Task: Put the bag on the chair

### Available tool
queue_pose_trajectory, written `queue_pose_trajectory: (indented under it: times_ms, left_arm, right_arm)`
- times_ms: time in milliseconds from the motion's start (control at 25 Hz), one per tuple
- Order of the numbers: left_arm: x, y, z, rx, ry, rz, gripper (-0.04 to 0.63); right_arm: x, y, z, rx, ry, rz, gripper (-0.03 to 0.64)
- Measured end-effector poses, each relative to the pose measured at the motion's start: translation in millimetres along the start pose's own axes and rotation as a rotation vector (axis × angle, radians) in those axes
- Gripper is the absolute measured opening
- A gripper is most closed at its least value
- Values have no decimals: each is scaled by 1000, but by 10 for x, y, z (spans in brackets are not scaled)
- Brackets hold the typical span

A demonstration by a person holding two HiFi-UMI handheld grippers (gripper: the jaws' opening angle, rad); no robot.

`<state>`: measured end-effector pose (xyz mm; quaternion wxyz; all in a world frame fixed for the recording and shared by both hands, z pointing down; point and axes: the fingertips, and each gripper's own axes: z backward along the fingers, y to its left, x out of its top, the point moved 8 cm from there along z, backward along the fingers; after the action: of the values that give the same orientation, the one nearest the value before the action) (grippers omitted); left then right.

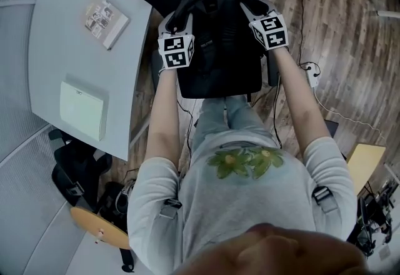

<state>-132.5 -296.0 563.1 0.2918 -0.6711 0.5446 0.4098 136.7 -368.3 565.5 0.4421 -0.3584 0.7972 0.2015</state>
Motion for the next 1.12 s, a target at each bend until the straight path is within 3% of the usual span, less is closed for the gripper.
queue_pose_trajectory:
  times_ms: [680, 1120]
  left_arm:
    - [8, 162, -381, 17, 8, -9, 204]
    - [24, 231, -451, 28, 60, 70, 226]
  right_arm:
    - [39, -203, -356, -13, 52, -9, 149]
    - [54, -220, -375, -30, 65, -61, 158]
